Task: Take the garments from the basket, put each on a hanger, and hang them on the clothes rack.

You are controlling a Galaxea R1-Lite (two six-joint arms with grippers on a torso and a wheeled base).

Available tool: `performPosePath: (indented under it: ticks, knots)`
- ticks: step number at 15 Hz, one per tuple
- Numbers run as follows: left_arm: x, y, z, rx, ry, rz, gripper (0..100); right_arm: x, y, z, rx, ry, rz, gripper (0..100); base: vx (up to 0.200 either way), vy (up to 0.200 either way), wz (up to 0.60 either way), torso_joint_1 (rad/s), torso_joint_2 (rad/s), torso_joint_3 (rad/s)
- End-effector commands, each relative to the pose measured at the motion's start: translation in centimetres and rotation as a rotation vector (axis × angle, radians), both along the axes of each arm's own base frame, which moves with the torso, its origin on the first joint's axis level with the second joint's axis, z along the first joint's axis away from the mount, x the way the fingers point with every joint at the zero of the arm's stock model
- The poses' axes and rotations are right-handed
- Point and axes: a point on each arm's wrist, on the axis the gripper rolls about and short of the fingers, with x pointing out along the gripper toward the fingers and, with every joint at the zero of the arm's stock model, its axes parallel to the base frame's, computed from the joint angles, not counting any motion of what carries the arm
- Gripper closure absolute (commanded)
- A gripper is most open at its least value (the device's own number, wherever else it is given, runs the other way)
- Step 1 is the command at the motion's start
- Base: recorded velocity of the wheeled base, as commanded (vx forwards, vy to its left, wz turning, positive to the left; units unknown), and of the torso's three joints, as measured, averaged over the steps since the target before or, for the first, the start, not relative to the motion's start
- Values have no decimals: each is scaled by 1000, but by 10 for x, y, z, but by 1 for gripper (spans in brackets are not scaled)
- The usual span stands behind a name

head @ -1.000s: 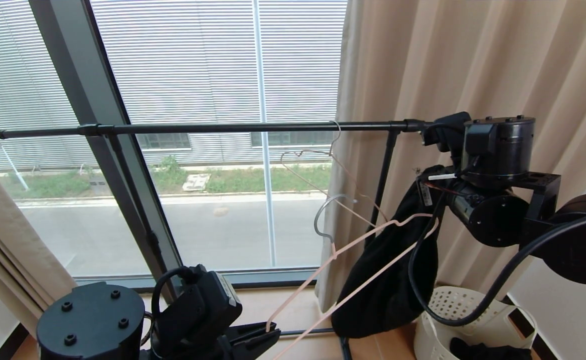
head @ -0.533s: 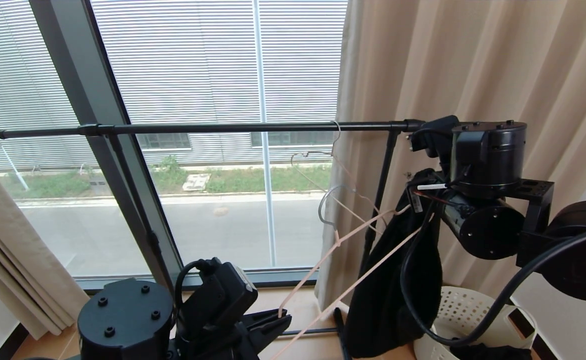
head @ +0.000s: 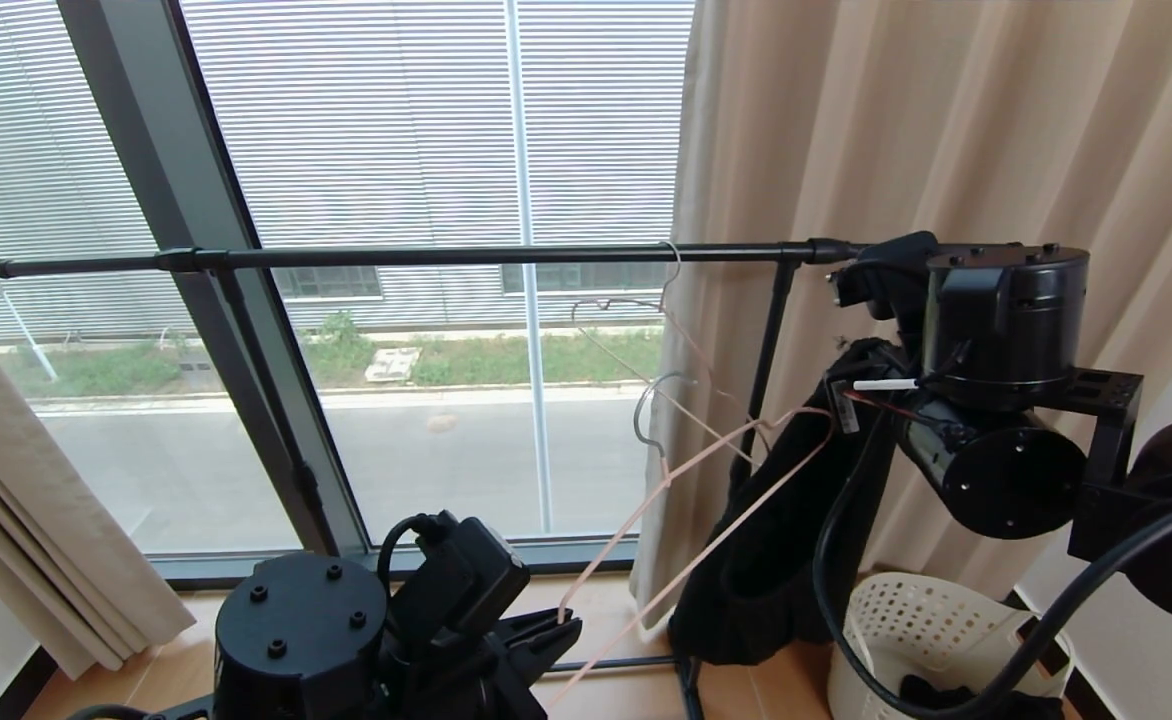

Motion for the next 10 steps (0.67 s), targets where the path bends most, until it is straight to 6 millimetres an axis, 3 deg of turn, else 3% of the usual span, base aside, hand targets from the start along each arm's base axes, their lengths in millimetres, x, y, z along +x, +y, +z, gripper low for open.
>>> performPosePath:
  ticks: [1,10]
  knots:
    - [2,-2,1,-12,1,6,100,-13,8,-5,-10,15,46,100,0,0,0,0,0,0]
    - [1,-1,-2,1,12,1,100,-28,32,-4,15,-16,141,100,0,0,0,0,0,0]
